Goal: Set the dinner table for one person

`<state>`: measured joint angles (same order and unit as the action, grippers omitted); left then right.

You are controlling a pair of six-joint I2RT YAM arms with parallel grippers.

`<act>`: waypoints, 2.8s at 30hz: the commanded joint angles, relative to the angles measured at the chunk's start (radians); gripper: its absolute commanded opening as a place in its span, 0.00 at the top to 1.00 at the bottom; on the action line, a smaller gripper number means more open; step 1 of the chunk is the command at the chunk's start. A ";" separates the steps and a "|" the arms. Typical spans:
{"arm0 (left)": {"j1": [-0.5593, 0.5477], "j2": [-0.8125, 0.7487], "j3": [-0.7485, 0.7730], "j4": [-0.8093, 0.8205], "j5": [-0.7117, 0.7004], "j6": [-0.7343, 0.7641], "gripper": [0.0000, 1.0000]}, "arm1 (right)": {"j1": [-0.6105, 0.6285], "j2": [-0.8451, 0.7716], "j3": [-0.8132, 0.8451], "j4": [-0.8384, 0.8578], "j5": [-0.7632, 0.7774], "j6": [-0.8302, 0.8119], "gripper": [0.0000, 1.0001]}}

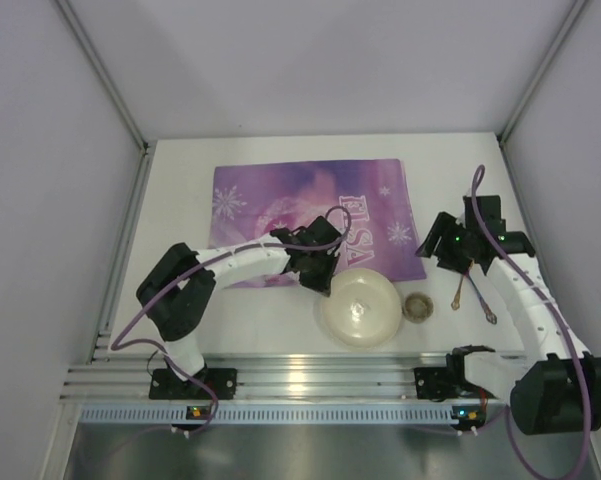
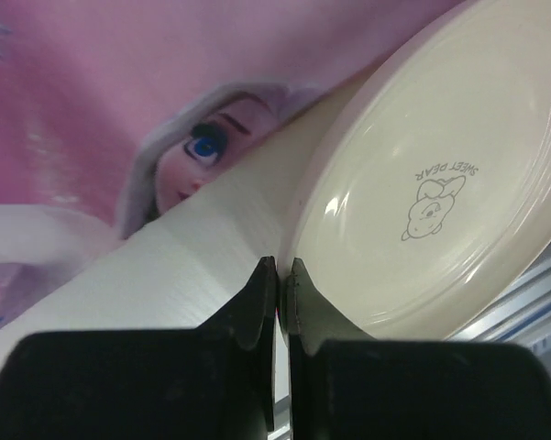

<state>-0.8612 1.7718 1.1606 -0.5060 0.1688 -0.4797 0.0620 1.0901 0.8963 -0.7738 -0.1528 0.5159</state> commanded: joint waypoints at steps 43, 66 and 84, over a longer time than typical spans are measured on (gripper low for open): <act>0.527 0.008 0.271 -0.089 -0.160 -0.007 0.02 | 0.016 0.048 -0.246 -0.136 0.159 0.105 0.45; 0.533 -0.256 0.143 -0.151 -0.160 0.016 0.02 | 0.094 0.350 0.505 -0.211 0.251 0.019 1.00; 0.531 -0.434 -0.015 -0.177 -0.161 -0.025 0.02 | 0.111 1.321 1.534 -0.252 0.121 0.116 1.00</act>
<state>-0.3344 1.3632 1.1454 -0.6849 0.0170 -0.4957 0.1562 2.3886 2.3619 -1.0115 0.0174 0.5812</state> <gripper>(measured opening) 0.983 0.056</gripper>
